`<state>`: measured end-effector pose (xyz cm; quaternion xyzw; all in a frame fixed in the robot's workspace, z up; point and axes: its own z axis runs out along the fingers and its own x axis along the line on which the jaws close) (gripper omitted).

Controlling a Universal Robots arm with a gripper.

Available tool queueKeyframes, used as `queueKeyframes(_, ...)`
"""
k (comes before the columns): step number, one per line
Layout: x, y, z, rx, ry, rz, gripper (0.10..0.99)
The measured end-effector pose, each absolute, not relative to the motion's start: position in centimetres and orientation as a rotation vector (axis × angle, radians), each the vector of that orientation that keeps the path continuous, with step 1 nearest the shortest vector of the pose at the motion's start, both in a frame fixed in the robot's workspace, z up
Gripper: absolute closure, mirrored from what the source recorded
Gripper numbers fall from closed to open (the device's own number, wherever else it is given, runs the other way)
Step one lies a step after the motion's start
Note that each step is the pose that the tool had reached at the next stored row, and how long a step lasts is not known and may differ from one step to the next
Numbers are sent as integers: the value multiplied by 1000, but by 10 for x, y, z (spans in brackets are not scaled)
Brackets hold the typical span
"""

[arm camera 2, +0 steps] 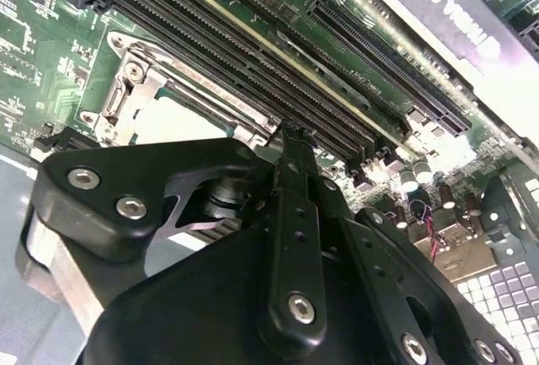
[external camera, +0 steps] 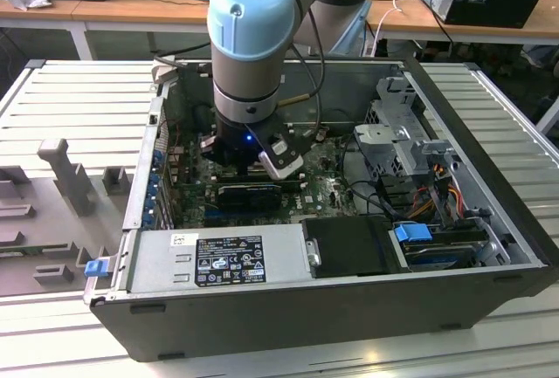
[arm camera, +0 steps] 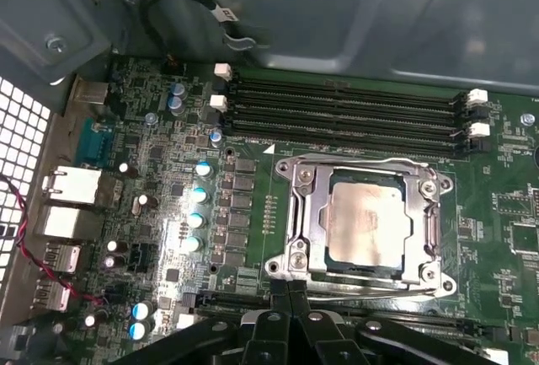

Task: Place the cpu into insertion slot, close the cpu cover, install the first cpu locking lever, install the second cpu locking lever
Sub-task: 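Install the second cpu locking lever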

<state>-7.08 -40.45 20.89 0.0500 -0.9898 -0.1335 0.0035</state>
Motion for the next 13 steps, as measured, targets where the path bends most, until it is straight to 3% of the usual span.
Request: queueKeyframes(13, -72, -405, 200, 168, -3094, -478, 980)
